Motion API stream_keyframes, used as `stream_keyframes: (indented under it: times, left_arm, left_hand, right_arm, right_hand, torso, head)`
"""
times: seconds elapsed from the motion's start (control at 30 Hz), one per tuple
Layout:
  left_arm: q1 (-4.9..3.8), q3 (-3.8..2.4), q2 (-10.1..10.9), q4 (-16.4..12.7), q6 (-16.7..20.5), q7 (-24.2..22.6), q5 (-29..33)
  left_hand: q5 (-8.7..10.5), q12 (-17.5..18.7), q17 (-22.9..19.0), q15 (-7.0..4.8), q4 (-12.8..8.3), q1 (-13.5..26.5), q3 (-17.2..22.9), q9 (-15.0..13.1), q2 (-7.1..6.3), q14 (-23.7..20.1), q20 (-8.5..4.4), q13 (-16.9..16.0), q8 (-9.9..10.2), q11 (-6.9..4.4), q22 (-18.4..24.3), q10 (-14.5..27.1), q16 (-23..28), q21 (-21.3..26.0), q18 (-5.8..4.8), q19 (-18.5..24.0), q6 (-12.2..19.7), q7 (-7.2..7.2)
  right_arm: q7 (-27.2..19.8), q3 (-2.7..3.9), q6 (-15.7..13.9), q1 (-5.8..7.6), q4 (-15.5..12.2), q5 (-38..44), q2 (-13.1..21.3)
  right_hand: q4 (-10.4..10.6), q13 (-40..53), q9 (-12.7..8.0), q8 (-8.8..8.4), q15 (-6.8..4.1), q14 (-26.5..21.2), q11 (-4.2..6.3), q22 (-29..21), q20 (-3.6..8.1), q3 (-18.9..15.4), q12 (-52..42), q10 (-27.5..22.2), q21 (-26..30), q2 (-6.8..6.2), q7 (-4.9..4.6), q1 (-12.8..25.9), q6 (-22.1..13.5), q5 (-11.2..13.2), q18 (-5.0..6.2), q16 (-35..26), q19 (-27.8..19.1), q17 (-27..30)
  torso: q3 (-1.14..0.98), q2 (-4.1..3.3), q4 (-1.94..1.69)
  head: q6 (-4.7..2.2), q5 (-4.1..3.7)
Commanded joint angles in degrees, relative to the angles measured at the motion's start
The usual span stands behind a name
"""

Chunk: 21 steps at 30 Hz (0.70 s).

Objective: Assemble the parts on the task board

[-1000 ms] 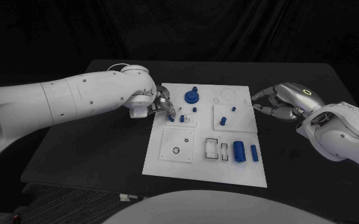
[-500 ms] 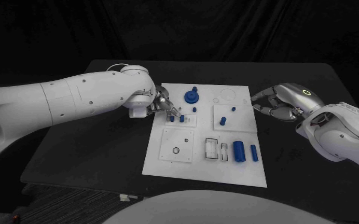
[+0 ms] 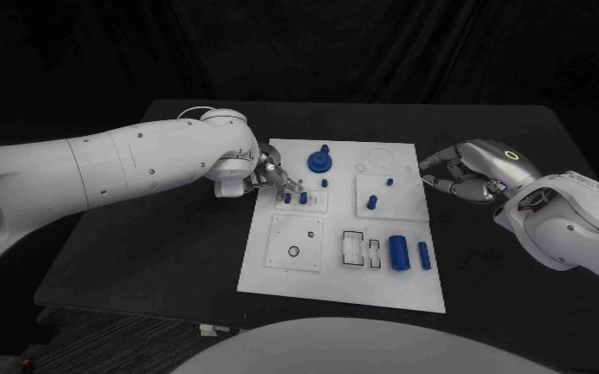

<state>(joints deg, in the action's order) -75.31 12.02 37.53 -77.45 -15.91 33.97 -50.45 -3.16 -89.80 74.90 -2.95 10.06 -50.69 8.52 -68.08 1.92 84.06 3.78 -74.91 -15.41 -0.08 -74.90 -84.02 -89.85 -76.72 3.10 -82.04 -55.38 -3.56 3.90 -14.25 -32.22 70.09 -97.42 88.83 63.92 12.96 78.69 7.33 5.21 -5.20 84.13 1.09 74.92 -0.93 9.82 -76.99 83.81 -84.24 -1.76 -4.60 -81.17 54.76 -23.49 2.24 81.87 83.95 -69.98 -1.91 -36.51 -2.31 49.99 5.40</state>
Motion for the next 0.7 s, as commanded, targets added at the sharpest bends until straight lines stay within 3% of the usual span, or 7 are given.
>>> stream_keyframes:
  times: [0.03, 0.2, 0.33, 0.47, 0.6, 0.63, 0.7]
  left_arm:
    - [0.54, 0.3, 0.34, -0.09, -0.15, 0.22, -0.02]
    - [0.53, 0.29, 1.52, -1.02, 5.91, -4.18, -0.02]
    - [0.39, 0.28, 3.24, -2.62, 12.96, -9.54, -0.02]
    - [-0.54, 0.27, 4.62, -3.89, 18.58, -16.79, -0.02]
    - [-2.1, 0.27, 5.25, -4.36, 22.66, -29.66, -0.02]
    - [-2.54, 0.27, 5.09, -4.16, 23.7, -33.3, -0.42]
    - [-3.26, 0.27, 4.68, -3.68, 26.05, -40.88, -5.49]
  left_hand:
    - [0.06, -0.2, 15.1, 0.05, 1.35, -0.18, -1.62, -4.46, 0.71, 5.94, -0.36, -15.09, -3.54, -0.47, -10.62, -5.98, -0.15, 0.09, 0.33, 0.31, 0.73, 0.39]
    - [-0.56, -0.2, 15.1, -0.43, 3.63, -1.0, -4.63, -8.64, 0.93, 5.94, -0.64, -15.09, -9.1, -0.82, -10.71, -5.98, -0.15, -0.18, 0.23, 0.07, 1.93, 0.9]
    - [-0.52, -0.2, 15.1, -0.92, 6.0, -3.97, -9.56, -11.23, 0.36, 5.94, -1.11, -15.09, -29.75, -1.42, -10.95, -5.98, -0.15, -0.94, 0.06, -0.47, -3.67, 1.56]
    - [-0.2, -0.2, 15.1, -1.12, 6.33, -5.92, -12.32, -12.8, 0.15, 5.94, -1.36, -15.09, -39.71, -1.63, -10.87, -5.98, -0.15, -0.72, 0.13, -0.31, -7.18, 1.84]
    - [-2.55, -0.2, 15.1, -1.28, 4.03, -14.45, -12.62, -9.94, 0.98, 5.94, -1.43, -15.09, -31.98, -1.61, -12.52, -5.98, -0.15, -5.78, -1.12, -3.24, 2.12, 1.94]
    - [-3.6, -0.2, 15.1, -1.18, 3.62, -16.22, -12.65, -7.56, 1.0, 5.94, -1.42, -15.09, -24.35, -1.61, -12.65, -5.98, -0.15, -6.22, -1.22, -3.42, 7.96, 1.82]
    - [-4.6, -0.2, 15.1, -0.14, 2.64, -22.58, -11.92, 0.38, 1.47, 5.94, -0.71, -15.09, -13.46, -0.53, -12.6, -5.98, -0.15, -6.35, -1.2, -2.96, 7.36, 0.64]
  right_arm:
    - [0.51, 0.03, 0.13, -0.15, -0.02, 0.07, 0.03]
    - [0.45, 0.03, 0.01, -0.16, -0.05, 0.06, 0.15]
    - [0.43, 0.04, -0.19, -0.16, -0.15, 0.06, 0.48]
    - [0.3, 0.04, -0.89, -0.15, -0.39, 0.06, 1.03]
    - [-0.29, 0.05, -3.05, -0.11, -0.82, 0.06, 2.02]
    - [-0.48, 0.05, -3.67, -0.1, -0.91, 0.06, 2.27]
    - [-0.93, 0.06, -4.79, -0.07, -1.07, 0.04, 2.71]
  right_hand:
    - [-0.04, -7.72, -0.07, -0.33, -0.02, 2.66, 0.07, 13.09, -0.35, 0.23, 0.19, 1.2, 0.21, 0.12, 0.09, -0.58, 0.51, -0.36, -0.73, -0.13, 3.02, 0.05]
    - [-0.04, -7.72, -0.07, -0.33, -0.02, 2.66, 0.07, 13.09, -0.35, 0.23, 0.19, 1.2, 0.21, 0.12, 0.09, -0.58, 0.51, -0.36, -0.73, -0.13, 3.02, 0.05]
    - [-0.04, -7.71, -0.08, -0.34, -0.01, 2.65, 0.06, 13.09, -0.35, 0.28, 0.19, 1.2, 0.21, 0.15, 0.08, -0.57, 0.52, -0.41, -0.73, -0.15, 3.02, 0.09]
    - [-0.05, -7.7, -0.09, -0.34, -0.01, 2.65, 0.05, 13.1, -0.35, 0.3, 0.18, 1.21, 0.19, 0.16, 0.09, -0.58, 0.52, -0.43, -0.74, -0.14, 3.04, 0.08]
    - [-0.13, -7.63, -0.19, -0.53, -0.03, 2.67, -0.02, 13.12, -0.35, 0.36, 0.11, 1.25, 0.12, -0.04, 0.05, -0.59, 0.25, -0.69, -0.76, -0.12, 3.07, 0.04]
    - [-0.17, -7.59, -0.33, -0.79, -0.02, 2.69, 0.0, 13.14, -0.35, 0.44, 0.07, 1.28, 0.07, -0.19, -0.03, -0.58, -0.16, -0.9, -0.77, -0.07, 3.1, -0.04]
    - [0.01, -7.56, -0.41, -0.92, 0.02, 2.7, 0.0, 13.14, -0.37, 0.46, 0.04, 1.3, 0.08, -0.22, -0.11, -0.33, -0.36, -0.99, -0.77, -0.05, 3.1, -0.09]
  torso:
    - [0.0, -0.04, 0.04]
    - [0.04, -0.02, -0.02]
    - [0.06, -0.07, 0.02]
    - [0.02, -0.11, -0.01]
    - [-0.05, -0.17, -0.09]
    - [-0.04, -0.24, -0.13]
    - [0.01, -0.25, -0.13]
  head:
    - [0.01, 0.14]
    - [0.01, -0.08]
    - [0.01, -0.21]
    - [0.01, -0.27]
    - [0.01, -0.22]
    - [0.01, -0.22]
    - [0.01, -0.1]
